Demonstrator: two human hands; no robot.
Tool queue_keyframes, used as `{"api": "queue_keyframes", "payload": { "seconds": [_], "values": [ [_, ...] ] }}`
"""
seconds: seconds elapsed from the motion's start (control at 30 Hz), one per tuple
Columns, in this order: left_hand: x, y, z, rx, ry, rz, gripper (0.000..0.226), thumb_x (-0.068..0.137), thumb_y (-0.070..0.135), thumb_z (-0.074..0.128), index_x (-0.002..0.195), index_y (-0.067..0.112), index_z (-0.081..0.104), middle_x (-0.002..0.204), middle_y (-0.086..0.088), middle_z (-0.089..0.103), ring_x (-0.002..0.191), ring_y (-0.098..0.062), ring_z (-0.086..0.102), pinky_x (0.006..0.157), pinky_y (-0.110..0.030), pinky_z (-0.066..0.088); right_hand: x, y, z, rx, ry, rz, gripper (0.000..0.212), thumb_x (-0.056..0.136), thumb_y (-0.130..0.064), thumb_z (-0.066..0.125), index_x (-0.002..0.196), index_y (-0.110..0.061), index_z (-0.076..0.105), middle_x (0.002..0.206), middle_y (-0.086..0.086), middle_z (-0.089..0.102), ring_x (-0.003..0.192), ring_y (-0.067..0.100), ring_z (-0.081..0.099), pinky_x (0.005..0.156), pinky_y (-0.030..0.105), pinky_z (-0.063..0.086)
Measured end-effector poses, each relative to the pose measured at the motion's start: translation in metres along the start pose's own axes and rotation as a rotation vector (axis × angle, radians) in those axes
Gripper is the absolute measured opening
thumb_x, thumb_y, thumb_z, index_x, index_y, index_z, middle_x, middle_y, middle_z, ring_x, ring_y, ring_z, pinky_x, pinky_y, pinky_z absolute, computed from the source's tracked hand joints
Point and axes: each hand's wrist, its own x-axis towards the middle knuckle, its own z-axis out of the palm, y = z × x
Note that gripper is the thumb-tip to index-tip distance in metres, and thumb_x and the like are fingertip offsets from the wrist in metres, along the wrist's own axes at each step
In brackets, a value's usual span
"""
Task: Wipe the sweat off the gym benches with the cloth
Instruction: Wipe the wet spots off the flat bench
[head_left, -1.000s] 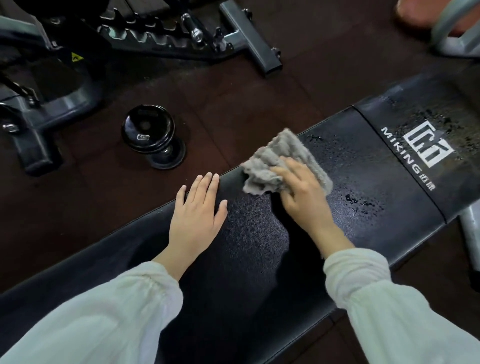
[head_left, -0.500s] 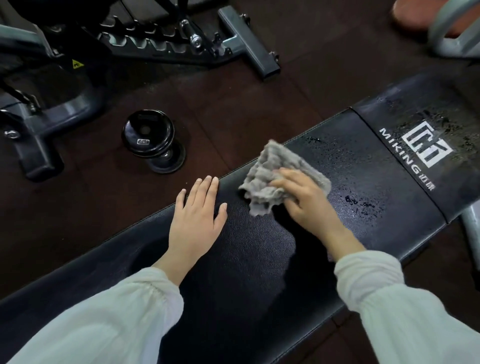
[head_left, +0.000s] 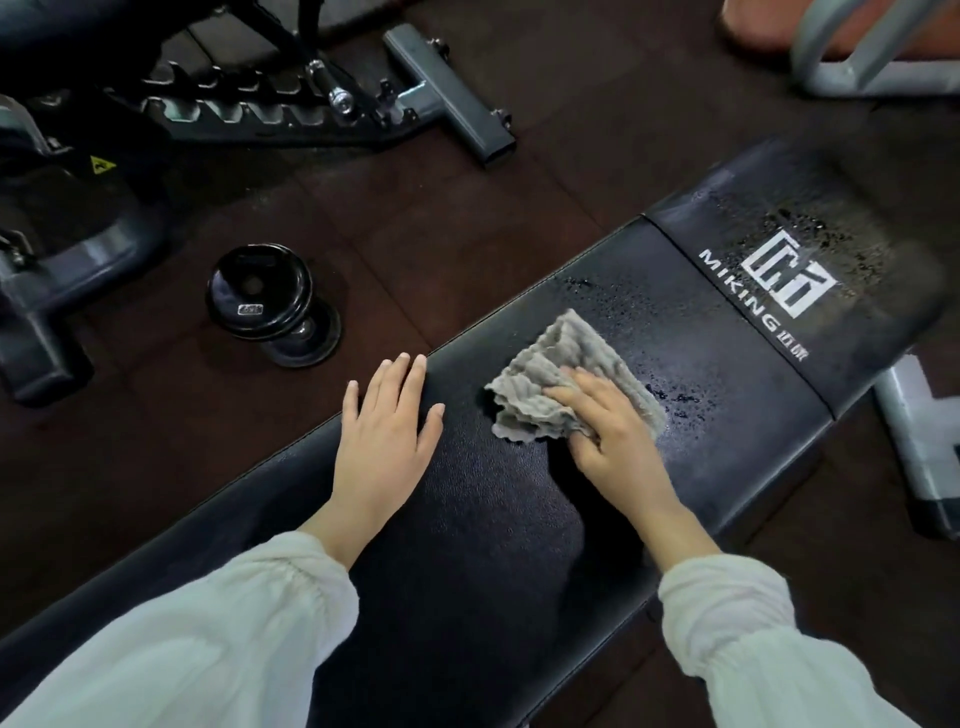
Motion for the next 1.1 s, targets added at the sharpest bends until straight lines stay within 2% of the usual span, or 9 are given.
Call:
{"api": "queue_keyframes", "payload": {
  "seconds": [0.13, 0.23, 0.33, 0.43, 0.53, 0.8, 0.9, 1.0, 1.1],
  "values": [
    [0.018, 0.021, 0.004, 0.009, -0.053, 0.070, 0.063, 0.089, 0.042, 0.024, 0.135, 0.005, 0.045, 0.140, -0.013, 0.045, 0.130, -0.030, 0.042, 0.103, -0.053, 0.031, 0.023, 0.014, -0.012, -0.015, 0.206, 0.200, 0.049, 0.072, -0.008, 0.045, 0.119, -0.009, 0.061, 0.130, 0.014, 0.053, 0.125, 0.029, 0.043, 0.108, 0.025, 0.020],
    [0.028, 0.023, 0.007, 0.019, -0.070, 0.075, 0.066, 0.088, 0.044, 0.021, 0.136, 0.006, 0.044, 0.142, -0.012, 0.044, 0.130, -0.029, 0.042, 0.101, -0.051, 0.034, 0.070, 0.017, -0.019, 0.005, 0.319, 0.307, 0.046, 0.073, -0.011, 0.042, 0.113, -0.003, 0.062, 0.122, 0.017, 0.057, 0.118, 0.031, 0.047, 0.108, 0.039, 0.028],
    [0.030, 0.022, 0.009, 0.032, -0.050, 0.086, 0.061, 0.089, 0.041, 0.027, 0.130, 0.003, 0.050, 0.135, -0.014, 0.051, 0.121, -0.031, 0.051, 0.093, -0.051, 0.041, 0.096, 0.007, -0.012, -0.040, 0.237, 0.204, 0.041, 0.071, -0.004, 0.043, 0.106, -0.003, 0.064, 0.115, 0.019, 0.058, 0.113, 0.034, 0.047, 0.104, 0.035, 0.027],
    [0.031, 0.024, 0.012, 0.050, -0.030, 0.081, 0.057, 0.088, 0.037, 0.032, 0.126, 0.002, 0.054, 0.131, -0.015, 0.055, 0.117, -0.031, 0.055, 0.089, -0.051, 0.044, 0.083, -0.007, 0.002, -0.049, 0.071, -0.082, 0.042, 0.067, 0.000, 0.044, 0.101, -0.003, 0.067, 0.114, 0.020, 0.061, 0.110, 0.034, 0.051, 0.102, 0.022, 0.021],
    [0.031, 0.025, 0.013, 0.066, -0.013, 0.075, 0.056, 0.087, 0.037, 0.034, 0.125, 0.001, 0.054, 0.130, -0.014, 0.056, 0.115, -0.030, 0.056, 0.087, -0.050, 0.046, 0.054, 0.009, -0.006, -0.027, -0.110, -0.221, 0.044, 0.072, -0.011, 0.038, 0.106, -0.009, 0.067, 0.120, 0.010, 0.059, 0.117, 0.024, 0.048, 0.106, 0.030, 0.029],
    [0.030, 0.026, 0.014, 0.052, -0.005, 0.058, 0.056, 0.089, 0.037, 0.033, 0.127, 0.002, 0.053, 0.130, -0.014, 0.055, 0.116, -0.031, 0.055, 0.089, -0.049, 0.046, 0.112, 0.030, -0.032, -0.098, 0.127, 0.064, 0.045, 0.072, -0.013, 0.039, 0.107, -0.005, 0.065, 0.116, 0.013, 0.060, 0.113, 0.029, 0.051, 0.097, 0.025, 0.030],
    [0.030, 0.028, 0.015, 0.070, -0.003, 0.035, 0.055, 0.088, 0.035, 0.034, 0.126, 0.002, 0.055, 0.129, -0.014, 0.056, 0.116, -0.031, 0.056, 0.088, -0.049, 0.047, 0.128, -0.007, -0.006, -0.099, -0.026, -0.084, 0.043, 0.069, -0.009, 0.041, 0.103, -0.001, 0.066, 0.109, 0.017, 0.063, 0.105, 0.034, 0.052, 0.095, 0.032, 0.031],
    [0.029, 0.027, 0.017, 0.088, -0.011, 0.054, 0.052, 0.087, 0.035, 0.035, 0.118, 0.000, 0.058, 0.122, -0.016, 0.060, 0.115, -0.032, 0.056, 0.086, -0.050, 0.047, 0.093, -0.023, 0.012, -0.040, -0.095, -0.271, 0.037, 0.069, 0.003, 0.048, 0.101, -0.001, 0.067, 0.107, 0.017, 0.063, 0.100, 0.031, 0.053, 0.094, 0.029, 0.030],
    [0.028, 0.027, 0.015, 0.072, -0.021, 0.035, 0.055, 0.085, 0.037, 0.035, 0.124, 0.003, 0.056, 0.129, -0.014, 0.056, 0.118, -0.031, 0.054, 0.089, -0.051, 0.044, 0.046, 0.003, -0.004, -0.020, -0.142, -0.342, 0.041, 0.074, -0.008, 0.041, 0.107, -0.005, 0.065, 0.115, 0.013, 0.061, 0.111, 0.023, 0.047, 0.102, 0.028, 0.028]
  ]
}}
